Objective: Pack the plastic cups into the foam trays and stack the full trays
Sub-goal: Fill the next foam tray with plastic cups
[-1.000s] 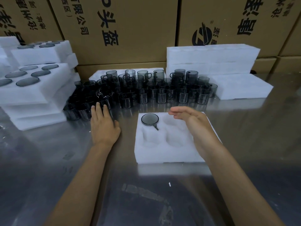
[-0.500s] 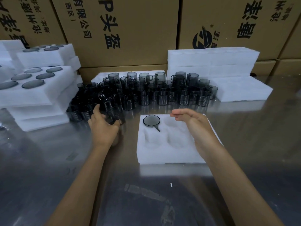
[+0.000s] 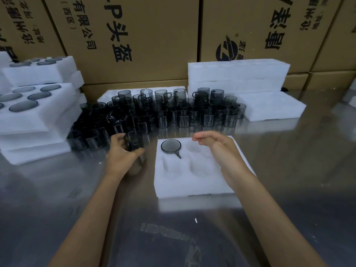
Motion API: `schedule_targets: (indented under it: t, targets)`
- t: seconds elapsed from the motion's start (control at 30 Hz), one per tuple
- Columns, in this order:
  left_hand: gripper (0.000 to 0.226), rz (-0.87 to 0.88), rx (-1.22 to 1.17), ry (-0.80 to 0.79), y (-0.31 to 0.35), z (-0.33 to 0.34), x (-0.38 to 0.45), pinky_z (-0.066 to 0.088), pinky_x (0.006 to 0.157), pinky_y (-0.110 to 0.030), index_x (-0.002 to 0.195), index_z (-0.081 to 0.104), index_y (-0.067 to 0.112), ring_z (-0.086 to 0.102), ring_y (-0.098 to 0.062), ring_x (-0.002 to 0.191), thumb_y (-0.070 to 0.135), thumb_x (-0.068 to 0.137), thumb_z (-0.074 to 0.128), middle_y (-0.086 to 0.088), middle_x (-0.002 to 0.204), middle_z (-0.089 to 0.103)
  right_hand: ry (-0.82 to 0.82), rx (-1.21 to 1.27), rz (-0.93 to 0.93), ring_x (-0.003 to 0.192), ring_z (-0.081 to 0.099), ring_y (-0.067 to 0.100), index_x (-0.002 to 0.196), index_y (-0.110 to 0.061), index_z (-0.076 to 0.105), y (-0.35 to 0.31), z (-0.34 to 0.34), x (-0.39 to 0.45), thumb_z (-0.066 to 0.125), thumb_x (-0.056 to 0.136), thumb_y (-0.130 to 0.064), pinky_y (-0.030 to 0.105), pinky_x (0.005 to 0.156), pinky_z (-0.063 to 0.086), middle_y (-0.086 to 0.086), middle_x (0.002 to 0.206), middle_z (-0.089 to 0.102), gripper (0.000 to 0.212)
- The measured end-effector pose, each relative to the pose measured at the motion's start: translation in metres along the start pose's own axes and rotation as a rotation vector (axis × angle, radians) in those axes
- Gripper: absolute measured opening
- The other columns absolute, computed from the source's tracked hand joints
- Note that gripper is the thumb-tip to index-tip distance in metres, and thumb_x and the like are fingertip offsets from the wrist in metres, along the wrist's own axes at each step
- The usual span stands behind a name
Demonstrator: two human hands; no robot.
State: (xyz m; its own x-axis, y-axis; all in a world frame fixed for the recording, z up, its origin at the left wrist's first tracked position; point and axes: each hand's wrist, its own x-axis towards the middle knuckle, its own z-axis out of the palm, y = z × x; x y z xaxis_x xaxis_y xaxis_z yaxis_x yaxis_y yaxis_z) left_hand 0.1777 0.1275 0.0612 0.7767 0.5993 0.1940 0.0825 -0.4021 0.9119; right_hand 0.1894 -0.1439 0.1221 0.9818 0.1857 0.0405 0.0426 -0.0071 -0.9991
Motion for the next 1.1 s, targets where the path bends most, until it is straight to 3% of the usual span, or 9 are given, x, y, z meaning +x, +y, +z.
schedule_targets:
  t: [0.1,0.17,0.27,0.43,0.57,0.73,0.87,1.0,1.1]
  targets:
    - [0.073,0.064,-0.13,0.073,0.012,0.003,-0.006,0.047,0.104,-0.041,0.123,0.042,0.024,0.059,-0.013,0.111,0.02,0.067,0.089,0.002,0.119,0.061,0.003,-0.014,0.007,0.105,0.061,-0.001,0.091,-0.024,0.076,0.0,0.0,0.0,0.052,0.092,-0.006,0.014,0.078,0.038,-0.015,0.1,0.074,0.03]
    - [0.075,0.129,-0.161,0.121,0.028,0.008,-0.017,0.047,0.103,-0.039,0.12,0.042,0.035,0.058,-0.004,0.109,0.031,0.063,0.091,0.011,0.119,0.059,0.007,-0.028,0.001,0.097,0.062,-0.007,0.092,-0.024,0.075,0.001,0.0,0.0,0.053,0.093,-0.007,0.012,0.075,0.039,-0.015,0.098,0.074,0.028]
    - [0.076,0.228,-0.208,0.112,0.056,0.021,-0.042,0.05,0.098,-0.039,0.116,0.043,0.046,0.061,-0.009,0.11,0.04,0.058,0.091,0.022,0.118,0.06,0.037,-0.043,-0.085,0.098,0.064,-0.002,0.096,-0.024,0.073,0.001,0.003,-0.002,0.059,0.094,-0.008,0.013,0.078,0.043,-0.01,0.1,0.074,0.022]
    - [0.083,0.478,-0.152,-0.018,0.094,0.034,-0.083,0.046,0.085,-0.011,0.122,0.041,0.044,0.058,0.004,0.11,0.047,0.055,0.09,0.026,0.12,0.058,-0.036,-0.021,-0.274,0.105,0.065,0.001,0.116,-0.025,0.067,-0.013,0.003,-0.008,0.07,0.091,-0.016,0.017,0.089,0.047,-0.008,0.111,0.072,0.026]
    - [0.084,0.596,-0.065,-0.057,0.102,0.038,-0.101,0.05,0.093,-0.028,0.128,0.038,0.043,0.057,-0.007,0.118,0.044,0.063,0.091,0.02,0.127,0.055,-0.233,0.062,-0.273,0.107,0.067,0.013,0.126,-0.03,0.063,-0.02,-0.004,-0.014,0.076,0.087,-0.014,0.025,0.079,0.055,-0.008,0.125,0.066,0.044]
    - [0.088,0.613,-0.079,-0.109,0.099,0.037,-0.101,0.05,0.097,-0.037,0.132,0.037,0.042,0.056,-0.014,0.122,0.038,0.063,0.092,0.018,0.132,0.053,-0.242,0.052,-0.321,0.11,0.064,0.018,0.123,-0.028,0.063,-0.018,-0.007,-0.014,0.074,0.084,-0.001,0.035,0.085,0.058,-0.007,0.125,0.064,0.049]
    - [0.076,0.652,-0.082,-0.148,0.097,0.036,-0.1,0.047,0.102,-0.032,0.137,0.042,0.033,0.054,-0.009,0.127,0.024,0.076,0.085,0.023,0.136,0.05,-0.244,0.088,-0.337,0.114,0.062,0.02,0.125,-0.024,0.063,-0.015,-0.012,-0.01,0.071,0.083,0.007,0.035,0.094,0.055,-0.002,0.128,0.063,0.053]
    - [0.064,0.692,-0.063,-0.107,0.094,0.035,-0.097,0.049,0.102,-0.034,0.135,0.048,0.032,0.054,-0.006,0.126,0.011,0.082,0.077,0.022,0.134,0.052,-0.273,0.073,-0.346,0.116,0.061,0.017,0.126,-0.025,0.063,-0.013,-0.015,-0.007,0.07,0.083,0.008,0.031,0.091,0.055,-0.006,0.128,0.064,0.055]
    - [0.064,0.733,-0.022,-0.07,0.093,0.036,-0.097,0.045,0.104,-0.024,0.135,0.051,0.028,0.053,-0.003,0.125,0.009,0.081,0.078,0.016,0.135,0.054,-0.283,0.105,-0.34,0.117,0.061,0.02,0.127,-0.022,0.063,-0.011,-0.014,-0.005,0.065,0.085,0.011,0.031,0.085,0.055,-0.003,0.128,0.065,0.054]
